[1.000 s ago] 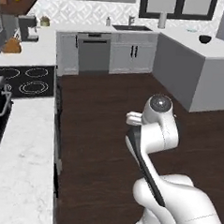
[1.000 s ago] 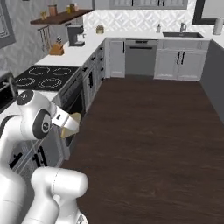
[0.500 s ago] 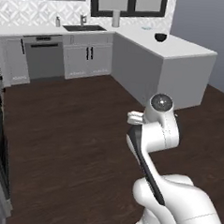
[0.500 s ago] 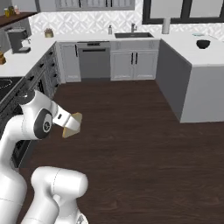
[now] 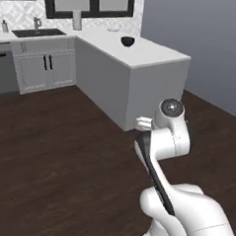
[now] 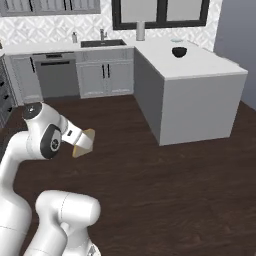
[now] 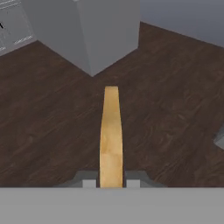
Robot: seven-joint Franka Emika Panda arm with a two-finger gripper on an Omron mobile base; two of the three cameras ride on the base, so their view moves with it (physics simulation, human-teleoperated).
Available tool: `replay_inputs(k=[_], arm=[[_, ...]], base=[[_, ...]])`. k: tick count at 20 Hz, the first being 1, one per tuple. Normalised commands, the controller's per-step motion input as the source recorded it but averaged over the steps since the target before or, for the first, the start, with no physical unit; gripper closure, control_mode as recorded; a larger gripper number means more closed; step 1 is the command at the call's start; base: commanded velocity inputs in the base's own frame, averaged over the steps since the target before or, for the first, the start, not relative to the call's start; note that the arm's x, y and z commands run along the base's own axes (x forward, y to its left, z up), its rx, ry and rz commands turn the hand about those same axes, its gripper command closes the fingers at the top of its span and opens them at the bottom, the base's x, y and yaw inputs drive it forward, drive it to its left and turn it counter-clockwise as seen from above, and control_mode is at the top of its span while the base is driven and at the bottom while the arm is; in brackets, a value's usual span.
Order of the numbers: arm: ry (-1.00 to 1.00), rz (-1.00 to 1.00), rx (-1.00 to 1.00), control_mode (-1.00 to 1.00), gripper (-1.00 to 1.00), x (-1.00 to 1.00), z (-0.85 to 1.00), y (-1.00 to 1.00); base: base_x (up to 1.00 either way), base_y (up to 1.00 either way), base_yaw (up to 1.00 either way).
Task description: Start the toaster. Once the lever pops up, take the bread to the plate on the dining counter.
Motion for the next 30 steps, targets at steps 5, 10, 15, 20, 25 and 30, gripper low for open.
replay_inputs(k=[5,10,15,20,25,30], arm=[[0.0,0.0,0.0,1.0,1.0,0.0,0.0,0.0],[0.0,0.0,0.0,1.0,1.0,0.0,0.0,0.0],[0.0,0.0,0.0,1.0,1.0,0.0,0.0,0.0],[0.0,0.0,0.0,1.0,1.0,0.0,0.0,0.0],[0.0,0.0,0.0,1.0,1.0,0.0,0.0,0.0],[0.0,0.0,0.0,1.0,1.0,0.0,0.0,0.0]], base=[[1.0,-0.9,-0.22],[1.0,-0.75,-0.19],[1.0,-0.47,-0.19],[1.0,-0.15,-0.28],[1.0,-0.12,-0.34],[1.0,-0.15,-0.34]])
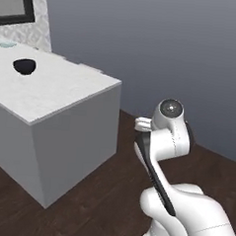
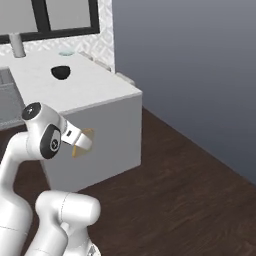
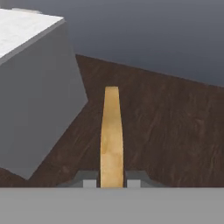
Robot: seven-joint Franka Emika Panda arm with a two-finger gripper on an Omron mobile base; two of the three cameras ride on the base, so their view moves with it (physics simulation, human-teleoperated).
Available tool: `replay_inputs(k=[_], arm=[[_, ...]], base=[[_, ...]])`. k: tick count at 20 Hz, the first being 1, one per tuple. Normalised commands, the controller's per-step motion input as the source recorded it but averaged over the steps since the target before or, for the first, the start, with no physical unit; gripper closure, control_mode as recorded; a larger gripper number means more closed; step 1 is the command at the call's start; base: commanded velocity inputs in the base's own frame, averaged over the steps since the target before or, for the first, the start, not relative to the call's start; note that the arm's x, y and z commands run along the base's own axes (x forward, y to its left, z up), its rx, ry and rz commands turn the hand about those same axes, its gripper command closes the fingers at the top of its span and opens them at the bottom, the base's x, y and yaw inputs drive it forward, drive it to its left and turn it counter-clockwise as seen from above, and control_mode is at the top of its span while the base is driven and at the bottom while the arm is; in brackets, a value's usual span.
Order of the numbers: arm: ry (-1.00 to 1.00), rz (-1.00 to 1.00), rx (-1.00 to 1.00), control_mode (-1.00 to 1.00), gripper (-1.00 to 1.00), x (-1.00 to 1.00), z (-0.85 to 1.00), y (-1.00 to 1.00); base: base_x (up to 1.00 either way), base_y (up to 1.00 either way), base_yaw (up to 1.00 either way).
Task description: Start the toaster. Once the lever pops up, take the bread to the plate on the dining counter.
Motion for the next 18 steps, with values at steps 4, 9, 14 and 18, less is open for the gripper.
replay_inputs(k=[4,9,14,18], arm=[[0.0,0.0,0.0,1.0,1.0,0.0,0.0,0.0],[0.0,0.0,0.0,1.0,1.0,0.0,0.0,0.0],[0.0,0.0,0.0,1.0,1.0,0.0,0.0,0.0],[0.0,0.0,0.0,1.0,1.0,0.0,0.0,0.0]], base=[[1.0,-0.29,-0.33],[1.0,-0.46,-0.25],[1.0,-0.52,-0.02],[1.0,-0.51,0.15]])
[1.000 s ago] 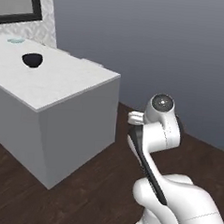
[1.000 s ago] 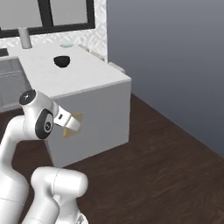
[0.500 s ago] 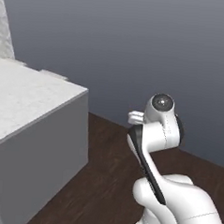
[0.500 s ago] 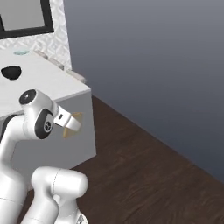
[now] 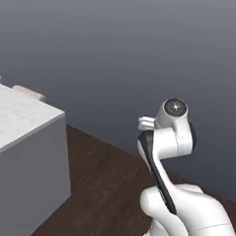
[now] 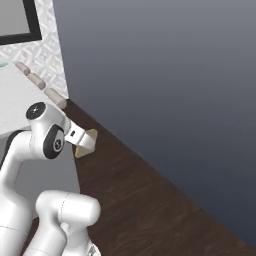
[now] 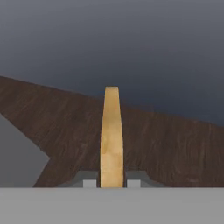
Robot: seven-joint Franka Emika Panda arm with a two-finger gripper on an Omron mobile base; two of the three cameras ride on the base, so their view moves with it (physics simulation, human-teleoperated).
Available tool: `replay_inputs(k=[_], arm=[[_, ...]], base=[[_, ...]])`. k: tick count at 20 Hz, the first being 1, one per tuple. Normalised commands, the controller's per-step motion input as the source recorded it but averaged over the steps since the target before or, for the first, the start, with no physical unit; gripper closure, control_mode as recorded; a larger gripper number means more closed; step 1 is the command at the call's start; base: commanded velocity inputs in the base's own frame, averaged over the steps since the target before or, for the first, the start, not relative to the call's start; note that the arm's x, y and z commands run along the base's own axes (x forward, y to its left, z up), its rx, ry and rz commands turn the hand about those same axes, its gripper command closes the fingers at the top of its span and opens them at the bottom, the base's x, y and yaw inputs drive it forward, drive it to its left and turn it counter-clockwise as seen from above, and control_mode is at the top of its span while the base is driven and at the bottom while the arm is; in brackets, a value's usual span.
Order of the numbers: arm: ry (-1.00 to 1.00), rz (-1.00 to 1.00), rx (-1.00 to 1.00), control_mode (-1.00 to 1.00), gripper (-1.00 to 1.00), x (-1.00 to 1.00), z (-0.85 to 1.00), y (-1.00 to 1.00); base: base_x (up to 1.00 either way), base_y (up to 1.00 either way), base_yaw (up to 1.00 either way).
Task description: Start the toaster. Once the lever pops up, take the bread to the plate on the dining counter.
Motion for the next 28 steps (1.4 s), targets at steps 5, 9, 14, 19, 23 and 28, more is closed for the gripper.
replay_inputs(k=[5,9,14,19,23,28], arm=[[0.0,0.0,0.0,1.0,1.0,0.0,0.0,0.0],[0.0,0.0,0.0,1.0,1.0,0.0,0.0,0.0],[0.0,0.0,0.0,1.0,1.0,0.0,0.0,0.0],[0.0,0.0,0.0,1.0,1.0,0.0,0.0,0.0],[0.0,0.0,0.0,1.0,1.0,0.0,0.0,0.0],[0.0,0.0,0.0,1.0,1.0,0.0,0.0,0.0]], base=[[1.0,-0.57,0.3],[1.0,-0.51,0.46],[1.0,-0.46,0.56],[1.0,-0.44,0.62],[1.0,-0.55,0.63],[0.88,-0.84,0.58]])
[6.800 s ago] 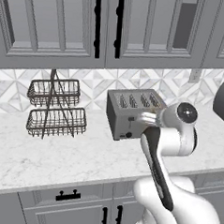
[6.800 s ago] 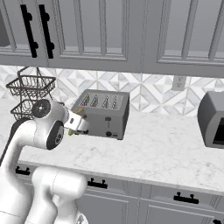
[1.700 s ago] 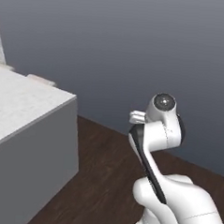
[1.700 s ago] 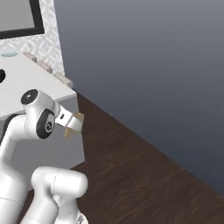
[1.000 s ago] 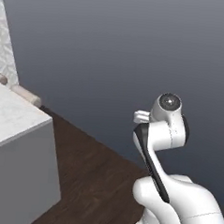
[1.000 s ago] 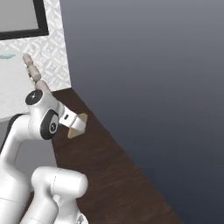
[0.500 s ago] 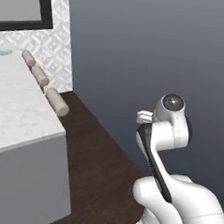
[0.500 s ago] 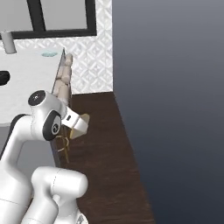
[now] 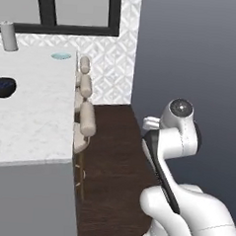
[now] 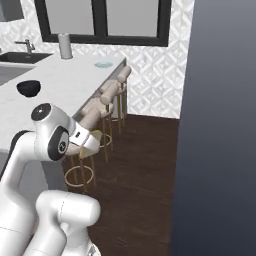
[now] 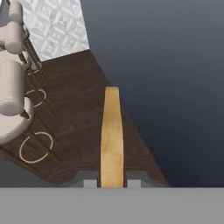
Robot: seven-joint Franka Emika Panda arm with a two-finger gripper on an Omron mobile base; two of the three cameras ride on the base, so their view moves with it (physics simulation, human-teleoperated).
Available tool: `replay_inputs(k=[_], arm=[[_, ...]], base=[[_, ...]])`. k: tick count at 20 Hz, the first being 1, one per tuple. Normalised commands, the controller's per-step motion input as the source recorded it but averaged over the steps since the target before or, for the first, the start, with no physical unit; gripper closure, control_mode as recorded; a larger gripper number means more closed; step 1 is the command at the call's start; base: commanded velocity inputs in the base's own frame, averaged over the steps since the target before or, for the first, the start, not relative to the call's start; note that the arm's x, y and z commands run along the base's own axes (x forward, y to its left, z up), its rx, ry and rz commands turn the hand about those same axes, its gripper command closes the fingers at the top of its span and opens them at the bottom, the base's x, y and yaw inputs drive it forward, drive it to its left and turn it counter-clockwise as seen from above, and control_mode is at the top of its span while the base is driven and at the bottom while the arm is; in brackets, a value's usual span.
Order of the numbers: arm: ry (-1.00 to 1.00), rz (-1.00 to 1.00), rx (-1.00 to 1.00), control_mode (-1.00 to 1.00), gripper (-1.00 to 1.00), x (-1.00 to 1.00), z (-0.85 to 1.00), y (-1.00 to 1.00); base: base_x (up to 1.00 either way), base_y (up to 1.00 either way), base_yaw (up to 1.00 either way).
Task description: Start the toaster. Once the lever pops up, take the bread to the plate on the dining counter.
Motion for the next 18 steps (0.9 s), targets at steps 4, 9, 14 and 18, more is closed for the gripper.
replay_inputs(k=[4,9,14,18], arm=[[0.0,0.0,0.0,1.0,1.0,0.0,0.0,0.0],[0.0,0.0,0.0,1.0,1.0,0.0,0.0,0.0],[0.0,0.0,0.0,1.0,1.0,0.0,0.0,0.0],[0.0,0.0,0.0,1.0,1.0,0.0,0.0,0.0]], base=[[0.71,-0.88,0.47],[0.85,-0.59,0.36],[0.92,-0.57,0.23],[0.93,-0.54,0.2]])
